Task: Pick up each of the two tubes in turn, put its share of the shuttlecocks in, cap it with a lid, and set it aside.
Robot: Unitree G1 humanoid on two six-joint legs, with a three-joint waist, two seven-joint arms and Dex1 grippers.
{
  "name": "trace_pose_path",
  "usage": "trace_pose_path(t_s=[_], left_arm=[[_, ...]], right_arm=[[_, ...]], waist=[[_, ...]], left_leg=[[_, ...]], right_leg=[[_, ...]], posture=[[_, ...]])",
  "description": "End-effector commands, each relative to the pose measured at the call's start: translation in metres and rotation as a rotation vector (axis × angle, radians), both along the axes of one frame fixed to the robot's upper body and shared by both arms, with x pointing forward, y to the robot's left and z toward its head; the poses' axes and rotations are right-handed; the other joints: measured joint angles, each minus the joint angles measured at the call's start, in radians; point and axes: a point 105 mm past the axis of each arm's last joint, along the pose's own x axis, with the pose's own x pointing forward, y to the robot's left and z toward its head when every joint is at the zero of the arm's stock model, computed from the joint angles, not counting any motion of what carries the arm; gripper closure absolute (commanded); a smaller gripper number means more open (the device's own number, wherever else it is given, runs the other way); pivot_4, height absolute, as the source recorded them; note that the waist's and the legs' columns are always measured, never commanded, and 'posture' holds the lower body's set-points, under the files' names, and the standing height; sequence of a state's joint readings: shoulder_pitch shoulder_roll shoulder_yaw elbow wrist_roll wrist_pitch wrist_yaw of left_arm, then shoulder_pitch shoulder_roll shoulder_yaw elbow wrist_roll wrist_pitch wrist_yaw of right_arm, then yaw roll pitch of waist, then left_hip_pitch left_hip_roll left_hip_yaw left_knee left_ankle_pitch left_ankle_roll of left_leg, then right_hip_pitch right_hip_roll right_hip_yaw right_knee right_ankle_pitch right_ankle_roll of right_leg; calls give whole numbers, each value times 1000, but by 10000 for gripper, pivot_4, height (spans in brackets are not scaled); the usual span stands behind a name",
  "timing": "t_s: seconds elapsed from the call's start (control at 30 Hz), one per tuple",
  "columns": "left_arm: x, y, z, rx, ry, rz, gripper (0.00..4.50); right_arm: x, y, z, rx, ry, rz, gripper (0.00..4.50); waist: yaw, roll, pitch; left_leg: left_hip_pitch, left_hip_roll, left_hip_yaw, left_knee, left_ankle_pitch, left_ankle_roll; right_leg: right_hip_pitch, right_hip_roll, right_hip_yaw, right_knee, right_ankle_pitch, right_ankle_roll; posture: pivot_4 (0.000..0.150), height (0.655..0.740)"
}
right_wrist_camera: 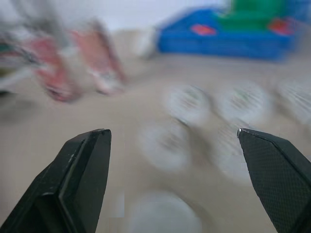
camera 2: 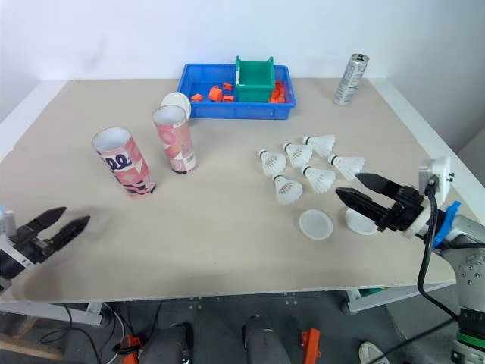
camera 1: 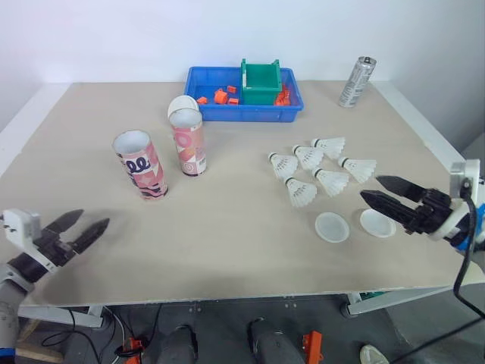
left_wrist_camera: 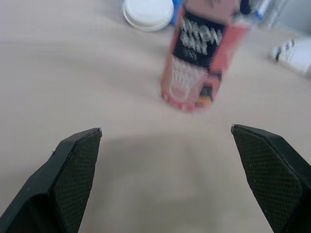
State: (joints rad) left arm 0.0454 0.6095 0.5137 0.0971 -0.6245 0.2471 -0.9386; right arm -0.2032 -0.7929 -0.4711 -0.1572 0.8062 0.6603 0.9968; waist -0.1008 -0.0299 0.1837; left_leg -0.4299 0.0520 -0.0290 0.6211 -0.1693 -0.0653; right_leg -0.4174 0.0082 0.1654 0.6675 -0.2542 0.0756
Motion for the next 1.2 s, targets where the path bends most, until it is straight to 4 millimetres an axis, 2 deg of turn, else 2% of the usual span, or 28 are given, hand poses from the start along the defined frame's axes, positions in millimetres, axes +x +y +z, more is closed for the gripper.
trace_pose_path(t_s=[0.03, 0.2, 0.3, 0.53, 0.77, 1.0, 1.2], left_arm=[[12, -12, 14, 45, -74, -44, 0], [35, -26, 19, 10, -111, -88, 0], [45, -40, 19, 8, -108, -155, 0], [67, -44, 11, 19, -70, -191, 0], [89, -60, 13, 59, -91, -243, 0], [111, -61, 15, 113, -106, -234, 0], [128, -85, 23, 129, -145, -278, 0]], right_arm=[[-8, 45, 13, -25, -56, 157, 295], [-9, 88, -1, -116, -59, 285, 295], [-9, 102, -9, -142, -58, 335, 295], [-4, 109, -11, -122, -77, 341, 295], [-15, 121, -13, -113, -78, 384, 295], [-20, 125, -24, -127, -50, 373, 295], [-24, 124, -27, -126, -40, 369, 295]], waist=[[1, -2, -1], [4, -2, -1], [4, -3, -2], [9, -3, -2], [21, -3, -2], [23, -3, -2], [26, -3, -2]], left_leg=[[0, 0, 0, 0, 0, 0], [0, 0, -1, 1, 0, 0], [-1, 0, -1, 1, 0, 0], [-6, 0, -5, 0, 0, 0], [-7, 0, -6, 2, 0, 0], [-8, 0, -7, 2, 0, 0], [-8, -1, -9, 3, 0, 0]], right_leg=[[0, 0, 0, 0, 0, 0], [0, 1, -1, 0, 1, 0], [0, 0, -1, -1, 1, 1], [-3, 2, -3, 0, 3, 5], [-3, 2, -4, 0, 4, 6], [-3, 2, -5, 0, 4, 6], [-2, 2, -6, 0, 4, 7]], posture=[[1500, 7367], [1500, 7367], [1500, 7367], [1500, 7367], [1500, 7367], [1500, 7367], [1500, 7367]])
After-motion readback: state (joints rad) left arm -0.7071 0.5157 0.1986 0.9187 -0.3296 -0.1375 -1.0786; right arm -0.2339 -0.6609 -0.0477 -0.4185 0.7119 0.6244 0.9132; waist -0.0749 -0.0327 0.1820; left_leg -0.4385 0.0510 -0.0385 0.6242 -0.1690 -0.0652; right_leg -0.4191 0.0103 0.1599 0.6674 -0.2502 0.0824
